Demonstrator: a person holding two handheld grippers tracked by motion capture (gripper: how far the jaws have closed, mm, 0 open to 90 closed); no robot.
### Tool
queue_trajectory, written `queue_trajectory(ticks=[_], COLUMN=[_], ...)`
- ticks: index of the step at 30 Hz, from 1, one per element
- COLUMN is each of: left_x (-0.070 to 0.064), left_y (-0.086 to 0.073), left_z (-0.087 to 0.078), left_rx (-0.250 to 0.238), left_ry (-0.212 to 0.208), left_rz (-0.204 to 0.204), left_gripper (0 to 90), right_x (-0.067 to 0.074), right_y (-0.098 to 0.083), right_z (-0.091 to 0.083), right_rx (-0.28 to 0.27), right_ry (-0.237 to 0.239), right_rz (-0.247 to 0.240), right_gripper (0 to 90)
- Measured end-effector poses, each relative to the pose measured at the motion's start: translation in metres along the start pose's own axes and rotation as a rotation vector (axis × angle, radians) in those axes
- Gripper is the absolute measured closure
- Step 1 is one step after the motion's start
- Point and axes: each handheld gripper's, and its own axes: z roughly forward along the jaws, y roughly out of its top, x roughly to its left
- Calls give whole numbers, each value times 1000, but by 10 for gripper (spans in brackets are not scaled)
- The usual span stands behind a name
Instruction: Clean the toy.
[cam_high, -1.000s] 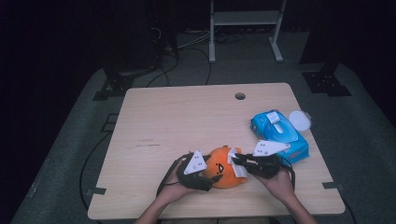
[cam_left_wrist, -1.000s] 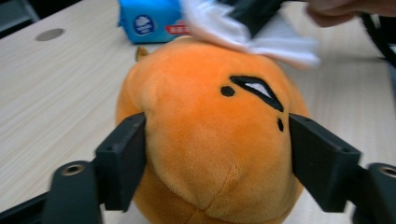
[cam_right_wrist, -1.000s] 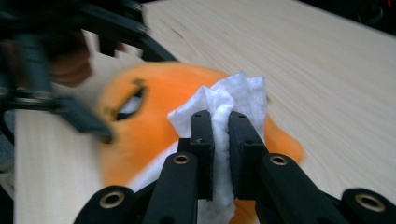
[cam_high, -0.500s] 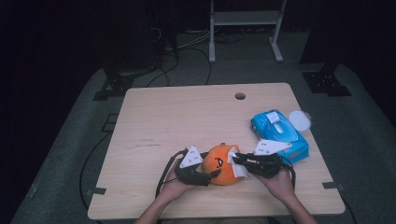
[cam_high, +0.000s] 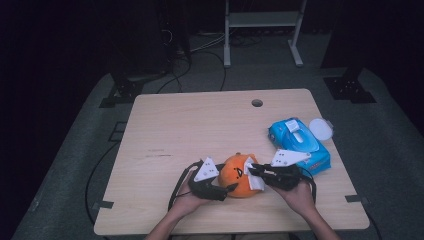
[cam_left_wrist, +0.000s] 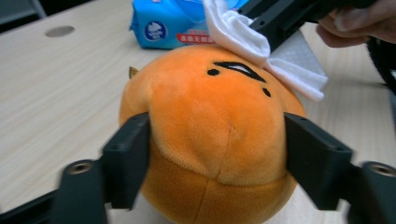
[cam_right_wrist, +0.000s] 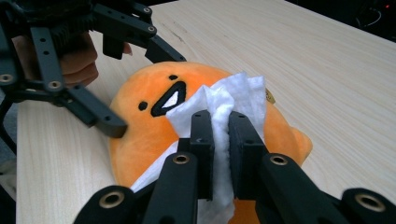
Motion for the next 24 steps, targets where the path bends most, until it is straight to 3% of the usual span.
queue_trajectory(ticks=[1, 3, 5, 8, 10, 11, 13, 16, 19, 21, 24], left_x=[0, 0, 0, 3, 3, 2, 2, 2, 5, 7, 11], left_y=[1, 3, 3, 1, 0, 0, 0, 1, 1, -1, -3], left_z=[1, 2, 3, 3, 3, 2, 0, 1, 2, 1, -1], left_rx=[-7, -16, -13, -4, 8, 13, 3, -8, -13, -7, -7], left_ry=[2, -4, -11, -54, -58, -51, -28, -11, -15, -19, -21], left_rz=[-8, -18, -21, -57, -36, -26, -4, -13, -38, -51, -74], left_gripper=[317, 323, 284, 144, 131, 140, 245, 319, 334, 337, 337], right_x=[2, 10, 16, 14, 8, 5, 1, 5, 18, 25, 20], right_y=[1, 5, 8, 7, 5, 3, 0, -1, 4, 7, 5], right_z=[0, 1, 4, 6, 4, 2, -1, -4, 0, 4, 5], right_rx=[-6, -34, -36, -21, -11, -7, -6, -16, -38, -24, -6], right_ry=[-3, 39, 49, 48, 10, -6, -25, -30, 29, 35, 40], right_rz=[-5, -21, -38, -36, -37, -36, -26, -26, -51, -88, -84], right_gripper=[806, 806, 805, 806, 806, 805, 806, 806, 806, 806, 806])
